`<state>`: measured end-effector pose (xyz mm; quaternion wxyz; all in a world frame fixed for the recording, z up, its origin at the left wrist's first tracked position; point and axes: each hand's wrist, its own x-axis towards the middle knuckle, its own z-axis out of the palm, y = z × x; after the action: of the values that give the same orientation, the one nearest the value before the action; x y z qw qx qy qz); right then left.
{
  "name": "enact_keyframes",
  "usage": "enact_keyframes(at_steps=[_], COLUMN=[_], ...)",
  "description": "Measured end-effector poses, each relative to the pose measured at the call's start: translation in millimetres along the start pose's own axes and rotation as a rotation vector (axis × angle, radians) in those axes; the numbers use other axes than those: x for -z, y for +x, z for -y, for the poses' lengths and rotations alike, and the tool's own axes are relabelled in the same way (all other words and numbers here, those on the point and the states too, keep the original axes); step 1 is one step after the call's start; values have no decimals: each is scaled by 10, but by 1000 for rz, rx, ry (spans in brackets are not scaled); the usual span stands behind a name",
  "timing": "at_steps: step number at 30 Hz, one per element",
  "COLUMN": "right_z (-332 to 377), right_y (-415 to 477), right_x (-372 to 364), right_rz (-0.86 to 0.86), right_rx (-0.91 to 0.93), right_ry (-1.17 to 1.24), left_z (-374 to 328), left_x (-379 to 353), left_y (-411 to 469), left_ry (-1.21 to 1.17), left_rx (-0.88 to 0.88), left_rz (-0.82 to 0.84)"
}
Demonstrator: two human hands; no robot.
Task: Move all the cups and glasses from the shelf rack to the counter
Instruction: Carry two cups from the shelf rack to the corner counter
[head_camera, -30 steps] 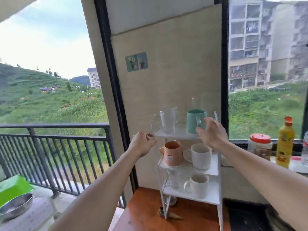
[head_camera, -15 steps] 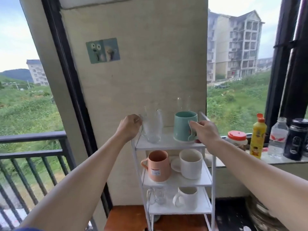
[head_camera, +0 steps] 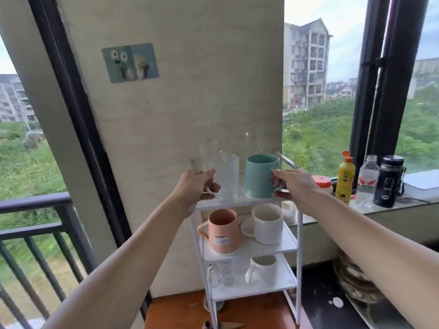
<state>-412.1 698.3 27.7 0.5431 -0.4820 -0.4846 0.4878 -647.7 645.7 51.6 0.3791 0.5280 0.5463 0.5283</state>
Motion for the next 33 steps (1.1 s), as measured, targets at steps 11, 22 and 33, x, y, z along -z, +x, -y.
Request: enact_keyframes(at_steps=[11, 22, 33], right_z=[-5, -393, -931], right_y=[-877, -2415, -4177], right_x=[1026, 3140, 5577], right_rz=[-56, -398, -859], right_rx=[-48, -121, -229], right_ry=[137, 150, 44], left_z=[173, 427, 585], left_x=[-616, -2812, -5447], left_y=[-538, -1639, -3311], left_ry=[-321, -278, -241], left_rx=[-9, 61, 259], left_rz=[38, 398, 767])
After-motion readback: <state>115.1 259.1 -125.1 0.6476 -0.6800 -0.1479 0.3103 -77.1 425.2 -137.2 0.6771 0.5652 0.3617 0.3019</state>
